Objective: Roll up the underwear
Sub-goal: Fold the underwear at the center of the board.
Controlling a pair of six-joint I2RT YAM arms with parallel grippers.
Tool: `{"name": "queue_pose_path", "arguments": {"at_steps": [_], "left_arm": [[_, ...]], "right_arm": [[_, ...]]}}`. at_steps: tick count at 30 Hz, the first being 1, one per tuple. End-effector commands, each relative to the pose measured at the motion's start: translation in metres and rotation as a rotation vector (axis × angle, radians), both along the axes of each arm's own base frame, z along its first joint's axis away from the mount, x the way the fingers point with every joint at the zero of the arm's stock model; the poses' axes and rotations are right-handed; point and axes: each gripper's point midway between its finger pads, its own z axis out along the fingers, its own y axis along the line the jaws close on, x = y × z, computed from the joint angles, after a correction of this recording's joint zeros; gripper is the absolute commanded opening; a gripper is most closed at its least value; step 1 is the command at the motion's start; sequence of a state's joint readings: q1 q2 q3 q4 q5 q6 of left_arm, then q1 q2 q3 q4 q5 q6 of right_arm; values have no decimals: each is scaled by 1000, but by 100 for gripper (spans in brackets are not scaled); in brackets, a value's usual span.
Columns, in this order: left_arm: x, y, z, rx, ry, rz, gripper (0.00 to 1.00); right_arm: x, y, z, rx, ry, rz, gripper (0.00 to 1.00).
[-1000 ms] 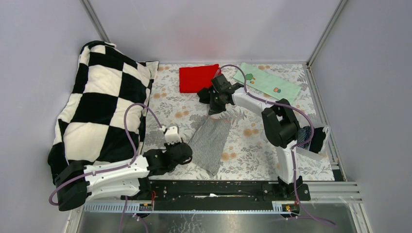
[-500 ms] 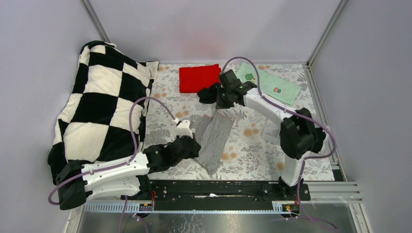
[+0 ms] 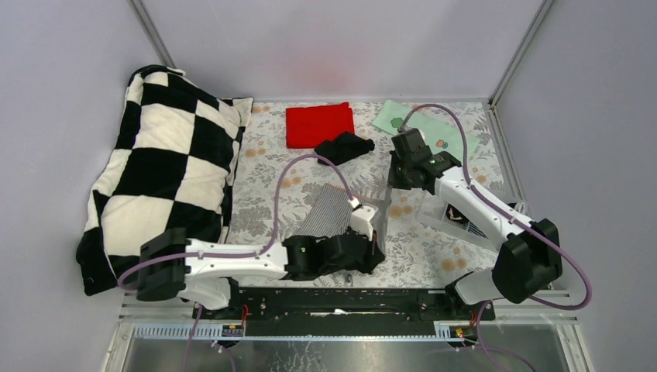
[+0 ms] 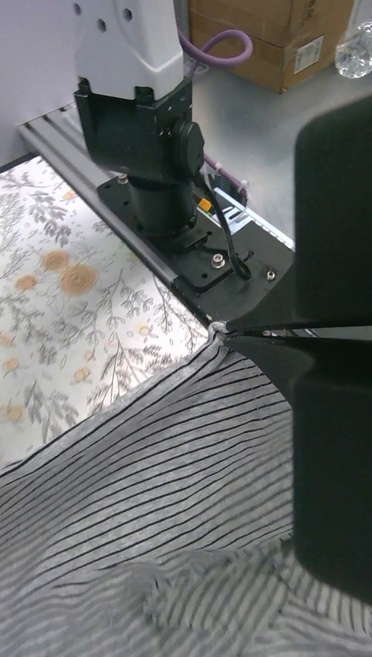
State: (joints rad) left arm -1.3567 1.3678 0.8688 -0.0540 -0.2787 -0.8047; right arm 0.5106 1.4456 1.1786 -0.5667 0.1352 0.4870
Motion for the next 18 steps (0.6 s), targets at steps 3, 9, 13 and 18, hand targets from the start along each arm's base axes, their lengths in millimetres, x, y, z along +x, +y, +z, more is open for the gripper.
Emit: {"name": "queue_pose_path", "arguments": {"at_steps": [3,9,13,18], "left_arm": [[-17,-43,-1,-59,25,-73,0],[-22,-53,-10,-52,44,-78,0],[-17,-42,-14,-48,44,-31,0],[-8,-23,-10,-53,22,38,0]], "right_arm": [[-20,-27,-16,-57,36,1,0],[-28,-40,-23,-83,48,-11,0],[-28,-37,-23,-73,53,7,0],[-22,-17,-20,0,62,63,0]]}}
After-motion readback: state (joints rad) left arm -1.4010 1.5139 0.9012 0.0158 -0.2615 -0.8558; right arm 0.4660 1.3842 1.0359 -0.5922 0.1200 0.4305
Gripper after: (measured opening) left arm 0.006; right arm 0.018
